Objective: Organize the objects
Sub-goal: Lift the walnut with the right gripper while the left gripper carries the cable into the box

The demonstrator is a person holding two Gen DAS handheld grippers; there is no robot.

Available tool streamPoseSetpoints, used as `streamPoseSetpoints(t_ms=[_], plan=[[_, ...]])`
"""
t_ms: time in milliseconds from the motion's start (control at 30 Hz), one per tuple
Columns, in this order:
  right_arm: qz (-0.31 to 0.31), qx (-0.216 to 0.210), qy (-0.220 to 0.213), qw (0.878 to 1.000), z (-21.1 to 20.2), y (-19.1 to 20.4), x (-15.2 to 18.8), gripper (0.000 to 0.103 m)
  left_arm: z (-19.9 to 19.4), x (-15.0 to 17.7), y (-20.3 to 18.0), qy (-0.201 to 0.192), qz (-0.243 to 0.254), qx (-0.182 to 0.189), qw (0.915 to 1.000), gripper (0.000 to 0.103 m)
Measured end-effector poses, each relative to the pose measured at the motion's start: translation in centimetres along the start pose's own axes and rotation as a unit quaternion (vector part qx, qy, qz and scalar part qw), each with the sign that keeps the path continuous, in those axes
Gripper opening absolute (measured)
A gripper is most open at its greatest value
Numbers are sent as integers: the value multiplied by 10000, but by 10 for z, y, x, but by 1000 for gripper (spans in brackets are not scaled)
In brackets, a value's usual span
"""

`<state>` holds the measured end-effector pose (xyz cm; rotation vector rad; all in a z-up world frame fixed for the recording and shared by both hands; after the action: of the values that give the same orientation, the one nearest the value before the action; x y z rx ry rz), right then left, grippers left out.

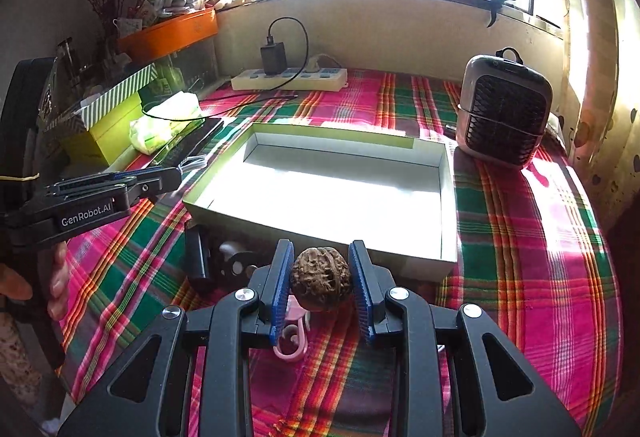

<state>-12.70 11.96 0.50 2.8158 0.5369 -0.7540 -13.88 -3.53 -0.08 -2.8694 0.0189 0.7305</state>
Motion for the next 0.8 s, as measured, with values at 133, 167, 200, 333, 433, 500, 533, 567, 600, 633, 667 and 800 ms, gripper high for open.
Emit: streamPoseSetpoints(t_ms=[133,167,200,333,433,500,533,567,600,633,667,800], plan=[[-41,29,11,10000,5,-3,-18,30,7,-12,-10,30,104,84,9999,18],[-44,40,5,10000,7,-4,-22,30,9,-14,-12,31,109,103,9999,18],[-33,51,11,10000,9,-7,-26,30,13,-18,-14,47,121,110,9999,18],[101,26,170,9998,24,-20,-42,30,27,-29,-18,168,121,192,9996,18],[126,132,312,9993,39,-29,-51,30,36,-38,-21,194,186,166,9995,18],[145,245,384,9989,47,-36,-57,30,43,-44,-21,236,176,164,9994,18],[161,266,422,9986,51,-38,-61,30,48,-47,-21,277,176,175,9993,18],[164,289,459,9984,56,-41,-64,30,53,-49,-20,328,147,186,9992,18],[172,300,511,9981,61,-42,-67,30,57,-51,-20,385,137,201,9990,18],[167,303,555,9979,65,-43,-70,30,62,-53,-20,432,161,203,9987,18],[164,305,601,9976,70,-45,-73,30,65,-56,-18,457,144,178,9987,18],[268,303,784,9961,89,-52,-84,30,77,-65,-16,534,137,140,9984,18]])
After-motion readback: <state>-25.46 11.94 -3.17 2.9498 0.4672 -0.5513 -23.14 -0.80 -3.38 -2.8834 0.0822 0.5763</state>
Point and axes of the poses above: each gripper's, at about its wrist camera, not at the fingertips, and z roughly the way its jaws point, y to its left, x to its underside, the point moved 9 cm from there along z, roughly the way its jaws point, and after that the axes turned 15 degrees about y, right-handed, at the moved point
